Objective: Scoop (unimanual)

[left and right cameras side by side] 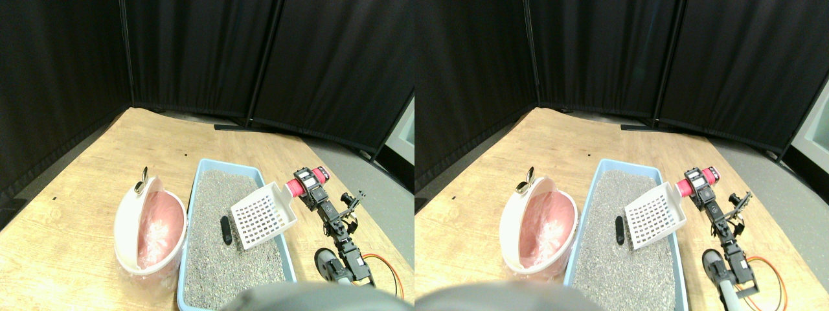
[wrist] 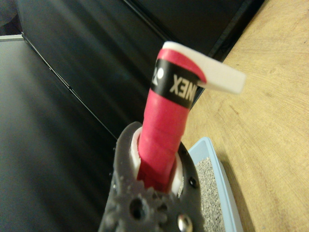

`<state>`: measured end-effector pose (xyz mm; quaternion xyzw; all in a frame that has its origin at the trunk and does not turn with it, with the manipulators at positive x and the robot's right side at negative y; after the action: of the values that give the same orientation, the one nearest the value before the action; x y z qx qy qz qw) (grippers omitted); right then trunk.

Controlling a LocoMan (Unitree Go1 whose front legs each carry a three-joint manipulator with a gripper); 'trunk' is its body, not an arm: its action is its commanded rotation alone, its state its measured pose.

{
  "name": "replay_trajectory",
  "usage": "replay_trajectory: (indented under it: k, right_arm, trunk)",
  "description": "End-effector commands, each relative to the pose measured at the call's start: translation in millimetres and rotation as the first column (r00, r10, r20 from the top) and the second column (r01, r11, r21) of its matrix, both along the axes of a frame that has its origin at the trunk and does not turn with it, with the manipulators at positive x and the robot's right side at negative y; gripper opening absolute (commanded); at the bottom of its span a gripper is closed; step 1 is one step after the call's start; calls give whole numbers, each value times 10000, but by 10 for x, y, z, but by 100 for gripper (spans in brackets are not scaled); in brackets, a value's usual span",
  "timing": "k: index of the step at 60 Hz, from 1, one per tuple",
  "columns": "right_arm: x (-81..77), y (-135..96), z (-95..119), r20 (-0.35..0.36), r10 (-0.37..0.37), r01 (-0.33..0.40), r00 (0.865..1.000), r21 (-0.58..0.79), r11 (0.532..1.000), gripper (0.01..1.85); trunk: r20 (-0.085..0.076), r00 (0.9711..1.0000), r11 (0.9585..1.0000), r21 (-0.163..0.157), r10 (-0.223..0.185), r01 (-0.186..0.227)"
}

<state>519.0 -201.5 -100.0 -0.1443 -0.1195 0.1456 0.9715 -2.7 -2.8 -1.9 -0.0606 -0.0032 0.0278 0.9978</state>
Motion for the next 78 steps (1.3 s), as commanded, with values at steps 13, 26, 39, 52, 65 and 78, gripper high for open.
replay_trajectory:
  k: [13, 26, 39, 52, 65, 78]
  right_arm:
    - [93, -4, 37, 595, 143, -126, 9981, -295, 9995, 31]
    - [172, 25, -6, 589, 85, -74, 9982, -186, 9998, 23]
    - [266, 131, -21, 669, 544, -511, 9963, -493, 9975, 14]
    - [361, 175, 8, 671, 375, -328, 9970, -700, 9970, 6]
    - [408, 177, 61, 783, 185, -96, 9968, -1117, 9937, 22]
    - [346, 217, 112, 639, 747, -622, 9952, -1787, 9819, 12]
  trunk:
    - [-172, 9977, 9962, -562, 653, -662]
    - [-180, 9954, 9925, -769, 945, -956]
    - [-161, 9938, 9902, -853, 1101, -1110]
    - [-132, 9928, 9891, -861, 1190, -1197]
    - [-196, 9933, 9898, -838, 1137, -1150]
    - [-258, 9944, 9913, -798, 1028, -1046]
